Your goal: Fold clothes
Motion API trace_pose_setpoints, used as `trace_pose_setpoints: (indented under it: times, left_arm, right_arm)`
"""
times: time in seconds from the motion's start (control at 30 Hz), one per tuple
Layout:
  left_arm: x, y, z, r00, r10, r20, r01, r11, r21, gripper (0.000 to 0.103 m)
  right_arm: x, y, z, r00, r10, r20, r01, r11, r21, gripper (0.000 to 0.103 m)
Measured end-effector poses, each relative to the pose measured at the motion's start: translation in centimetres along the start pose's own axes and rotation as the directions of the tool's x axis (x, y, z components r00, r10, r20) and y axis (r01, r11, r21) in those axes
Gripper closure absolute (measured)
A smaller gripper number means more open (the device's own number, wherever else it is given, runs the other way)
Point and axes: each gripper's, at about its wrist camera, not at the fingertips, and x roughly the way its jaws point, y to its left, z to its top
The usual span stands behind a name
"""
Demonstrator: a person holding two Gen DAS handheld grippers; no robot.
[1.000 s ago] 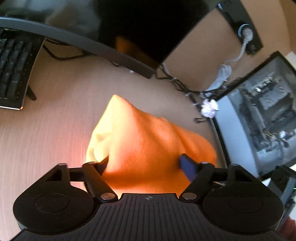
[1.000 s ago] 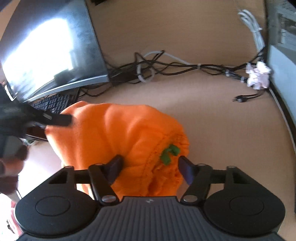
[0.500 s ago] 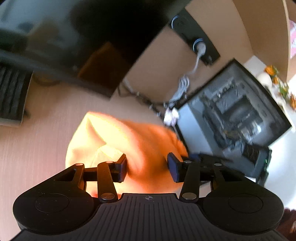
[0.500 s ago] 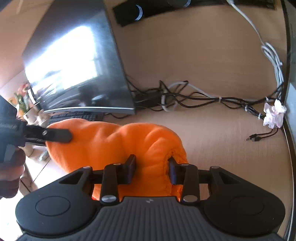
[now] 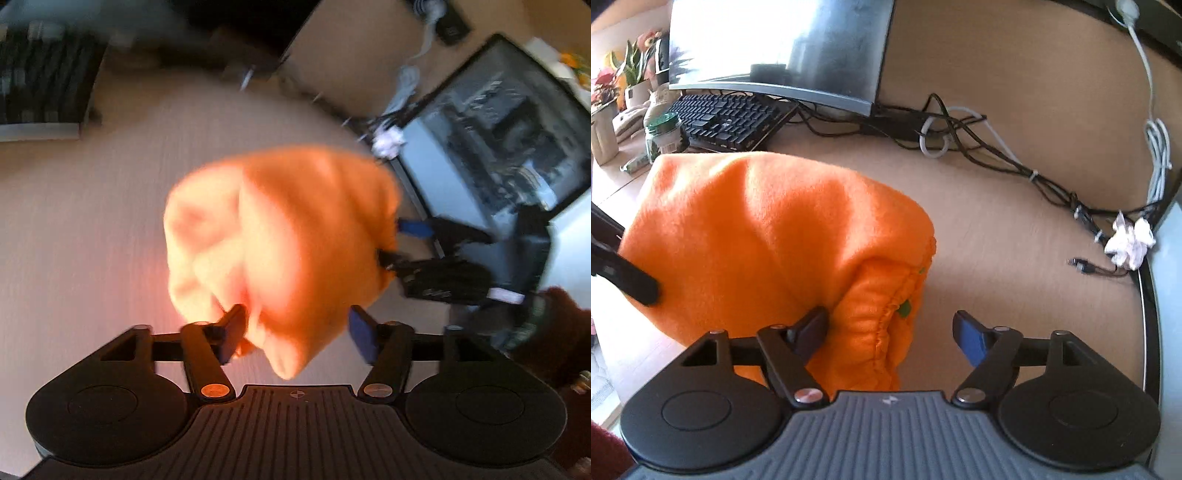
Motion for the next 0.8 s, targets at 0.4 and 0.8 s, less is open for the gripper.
trace_pose_setpoints:
  times: [0.4, 0.8]
  left_arm:
    - [2.7, -2.4, 3.4, 0.992, -0.063, 0.107, 0.060, 0.998, 0.032, 0.007]
    - [8.2, -4.1, 0.4, 0.988, 0.142, 0.060, -0.152, 0.970, 0.191, 0.000]
  right_arm:
    - [-0.6, -0.3, -1.0, 1.000, 0.012, 0.019, -0.014, 0.994, 0.106, 0.027]
    - [-2.7, -1.5, 7.2, 0.989, -0.029, 0.145, 0.007, 0.988, 0.151, 0.000]
